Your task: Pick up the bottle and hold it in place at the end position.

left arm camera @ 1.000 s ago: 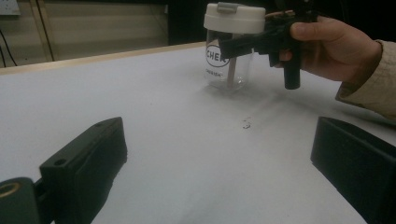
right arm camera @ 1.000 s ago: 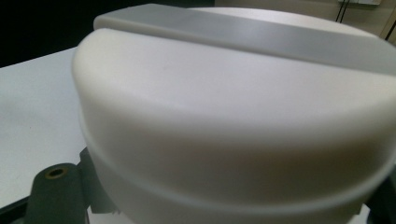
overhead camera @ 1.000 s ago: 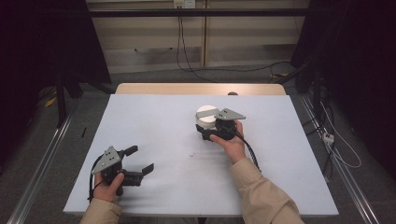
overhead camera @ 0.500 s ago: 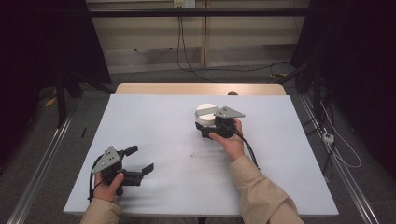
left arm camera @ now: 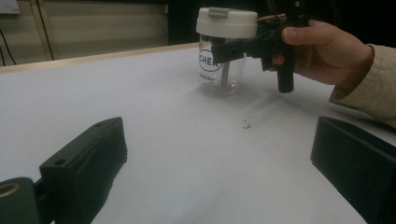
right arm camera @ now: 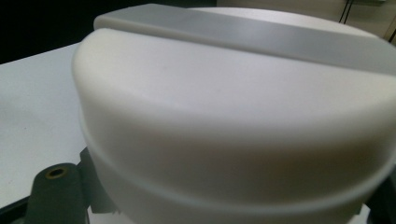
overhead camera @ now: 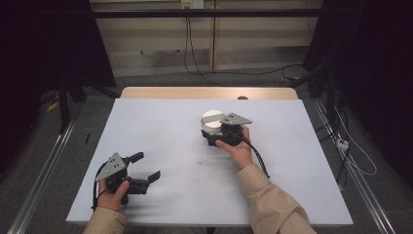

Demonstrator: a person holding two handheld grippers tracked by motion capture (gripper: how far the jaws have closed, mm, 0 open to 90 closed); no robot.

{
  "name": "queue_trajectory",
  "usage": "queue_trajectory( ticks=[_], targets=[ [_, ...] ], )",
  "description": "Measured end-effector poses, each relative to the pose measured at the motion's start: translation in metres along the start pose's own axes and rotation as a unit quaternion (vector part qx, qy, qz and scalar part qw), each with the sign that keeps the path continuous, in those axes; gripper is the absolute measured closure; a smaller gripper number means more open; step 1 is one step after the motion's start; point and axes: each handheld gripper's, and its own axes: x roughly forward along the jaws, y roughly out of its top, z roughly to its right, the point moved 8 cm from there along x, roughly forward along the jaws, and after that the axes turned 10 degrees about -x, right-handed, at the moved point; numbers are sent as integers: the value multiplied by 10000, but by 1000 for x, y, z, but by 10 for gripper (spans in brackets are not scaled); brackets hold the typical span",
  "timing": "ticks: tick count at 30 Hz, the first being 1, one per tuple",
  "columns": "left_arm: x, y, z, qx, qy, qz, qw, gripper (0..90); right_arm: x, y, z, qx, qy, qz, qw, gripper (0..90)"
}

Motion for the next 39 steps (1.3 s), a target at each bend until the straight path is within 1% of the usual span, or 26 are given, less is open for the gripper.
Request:
queue_trajectory(
  ticks=[10, 21, 31, 35, 36, 38, 39],
  targets=[
    [0, 0, 0, 6, -2, -17, 10000, 32, 3, -2, -5, -37, 89, -8, 10000, 182],
    [0, 0, 0, 0, -9, -19, 10000, 32, 2, -3, -5, -57, 169, 41, 9998, 182],
    [1, -1, 0, 11, -11, -46, 10000, 32, 0, -5, -6, -191, 313, 77, 9993, 182],
    [2, -2, 0, -28, -24, -102, 9999, 32, -1, -5, -7, -269, 370, 93, 9989, 182],
    [2, -2, 1, -50, -45, -77, 9999, 32, -1, -5, -7, -262, 374, 92, 9989, 181],
    [3, -2, 2, -17, -58, -101, 9999, 32, -2, -6, -6, -190, 340, 94, 9992, 180],
    [4, -2, 2, -35, -63, -99, 9999, 32, -2, -6, -7, -196, 342, 93, 9992, 180]
  ],
)
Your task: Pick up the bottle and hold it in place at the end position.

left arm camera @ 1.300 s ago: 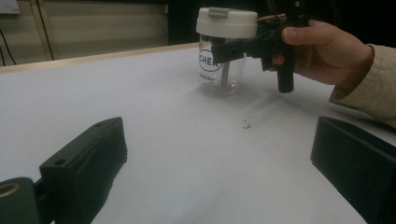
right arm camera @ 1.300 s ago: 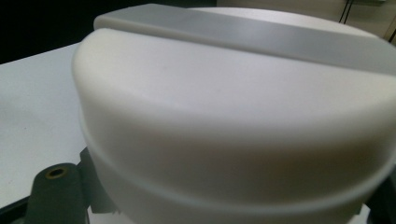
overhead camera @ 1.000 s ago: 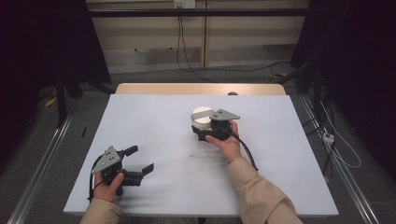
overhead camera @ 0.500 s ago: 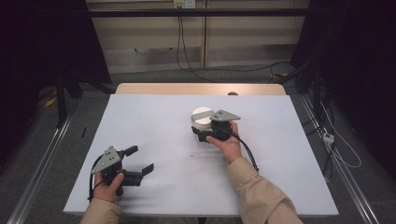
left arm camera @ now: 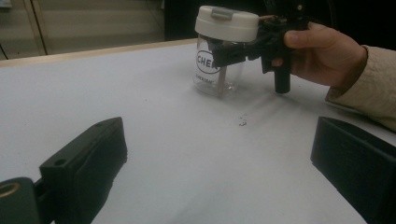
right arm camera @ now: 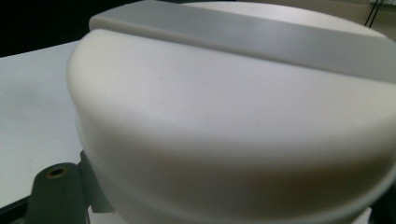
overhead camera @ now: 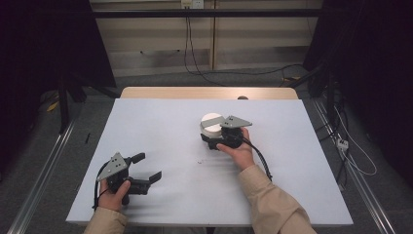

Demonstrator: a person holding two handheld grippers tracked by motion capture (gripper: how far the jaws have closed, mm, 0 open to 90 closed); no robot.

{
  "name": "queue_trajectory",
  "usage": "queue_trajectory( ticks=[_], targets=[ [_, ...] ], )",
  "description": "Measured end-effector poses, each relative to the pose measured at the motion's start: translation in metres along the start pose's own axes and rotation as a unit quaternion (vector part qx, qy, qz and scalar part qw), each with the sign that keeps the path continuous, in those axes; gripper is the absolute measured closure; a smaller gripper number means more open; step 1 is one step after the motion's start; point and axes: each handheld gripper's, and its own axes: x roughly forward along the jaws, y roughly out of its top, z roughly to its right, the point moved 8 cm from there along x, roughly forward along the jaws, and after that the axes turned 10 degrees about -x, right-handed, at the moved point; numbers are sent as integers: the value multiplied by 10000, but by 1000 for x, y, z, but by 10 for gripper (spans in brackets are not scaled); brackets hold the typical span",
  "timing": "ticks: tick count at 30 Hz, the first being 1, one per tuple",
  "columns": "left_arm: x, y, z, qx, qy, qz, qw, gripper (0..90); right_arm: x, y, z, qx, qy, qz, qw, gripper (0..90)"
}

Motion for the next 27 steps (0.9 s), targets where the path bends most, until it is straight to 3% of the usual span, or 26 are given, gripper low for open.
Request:
queue_trajectory(
  ticks=[7, 18, 21, 27],
  targets=[
    [2, 0, -2, 3, 55, -19, 10000, 32, -3, -5, -1, 215, -76, -246, 9994, 104],
    [5, -1, -4, -19, 54, -31, 10000, 32, -4, -15, -7, 281, -338, -591, 9973, 117],
    [7, 0, -3, -27, 33, -16, 10000, 32, -6, -14, -8, 220, -493, -504, 9973, 129],
    [13, 0, -5, -90, 52, -20, 9999, 32, -7, -14, -8, 158, -573, -487, 9970, 128]
  ],
)
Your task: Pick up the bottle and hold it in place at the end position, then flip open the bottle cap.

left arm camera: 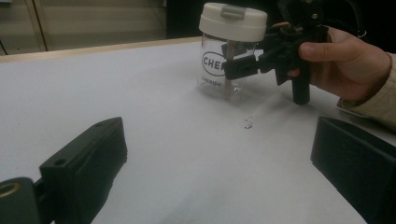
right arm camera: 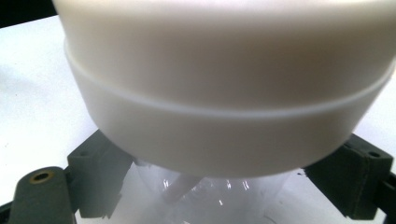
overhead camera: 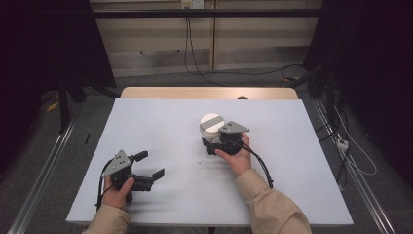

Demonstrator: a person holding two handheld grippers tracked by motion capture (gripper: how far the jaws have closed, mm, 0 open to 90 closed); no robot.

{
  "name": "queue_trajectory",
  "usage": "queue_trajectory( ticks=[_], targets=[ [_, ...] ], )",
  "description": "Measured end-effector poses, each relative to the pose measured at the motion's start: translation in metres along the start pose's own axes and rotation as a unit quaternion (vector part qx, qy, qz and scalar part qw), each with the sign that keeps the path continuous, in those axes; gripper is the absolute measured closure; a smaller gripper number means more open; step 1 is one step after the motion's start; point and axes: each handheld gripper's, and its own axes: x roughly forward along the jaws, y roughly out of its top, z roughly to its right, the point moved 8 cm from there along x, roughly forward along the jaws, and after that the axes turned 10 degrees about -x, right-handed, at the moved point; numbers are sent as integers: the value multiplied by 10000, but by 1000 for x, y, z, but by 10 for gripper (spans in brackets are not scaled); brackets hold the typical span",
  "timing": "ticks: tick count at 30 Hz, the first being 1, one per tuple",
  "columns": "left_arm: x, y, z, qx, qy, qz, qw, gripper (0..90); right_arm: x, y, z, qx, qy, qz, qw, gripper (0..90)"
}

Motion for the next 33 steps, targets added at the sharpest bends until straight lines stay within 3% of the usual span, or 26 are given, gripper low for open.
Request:
queue_trajectory(
  ticks=[6, 16, 22, 33],
  targets=[
    [4, 2, 0, -43, 13, 3, 10000, 33, 0, 1, -1, -4, 105, 48, 9999, 182],
    [16, 9, 2, -121, 85, -118, 9998, 33, 0, 0, -1, -35, 153, 44, 9999, 186],
    [24, 14, 5, -205, -16, -155, 9997, 29, -1, 0, -1, -37, 167, 43, 9998, 186],
    [47, 27, 16, -101, -172, -270, 9994, 31, 0, 0, -1, -49, 186, 39, 9998, 186]
  ],
)
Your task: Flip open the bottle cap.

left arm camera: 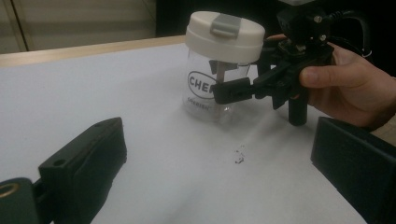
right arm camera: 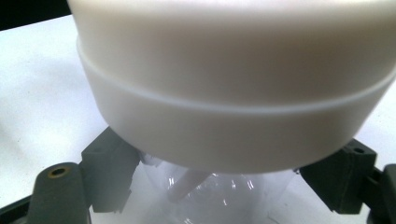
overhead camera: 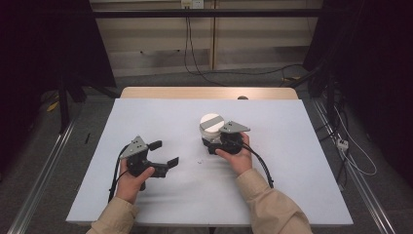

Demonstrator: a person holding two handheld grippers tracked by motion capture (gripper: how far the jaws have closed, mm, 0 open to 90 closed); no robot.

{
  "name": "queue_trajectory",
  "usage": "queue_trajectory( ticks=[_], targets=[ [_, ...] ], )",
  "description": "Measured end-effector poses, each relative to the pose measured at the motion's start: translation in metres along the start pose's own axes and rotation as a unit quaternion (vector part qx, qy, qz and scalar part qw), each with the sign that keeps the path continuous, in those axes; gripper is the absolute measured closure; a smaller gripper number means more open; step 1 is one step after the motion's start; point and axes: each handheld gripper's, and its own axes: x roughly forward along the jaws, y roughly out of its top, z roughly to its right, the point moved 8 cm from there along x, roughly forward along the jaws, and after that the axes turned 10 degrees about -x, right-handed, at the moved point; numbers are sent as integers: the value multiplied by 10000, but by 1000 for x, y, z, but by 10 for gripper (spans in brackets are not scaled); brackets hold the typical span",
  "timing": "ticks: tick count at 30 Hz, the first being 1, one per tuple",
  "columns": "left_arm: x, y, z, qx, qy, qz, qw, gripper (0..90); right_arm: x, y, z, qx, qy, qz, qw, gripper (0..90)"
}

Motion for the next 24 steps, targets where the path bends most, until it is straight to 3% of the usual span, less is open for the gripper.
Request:
queue_trajectory(
  ticks=[13, 17, 24],
  targets=[
    [24, 16, 5, -76, 18, -120, 9999, 63, 0, 0, 0, 11, 23, -2, 10000, 186],
    [31, 20, 8, -59, -86, -218, 9997, 143, 0, 0, 0, 12, 28, -3, 10000, 186],
    [42, 27, 11, -71, -101, -279, 9995, 192, 0, 0, 0, 7, 19, -8, 10000, 187]
  ],
)
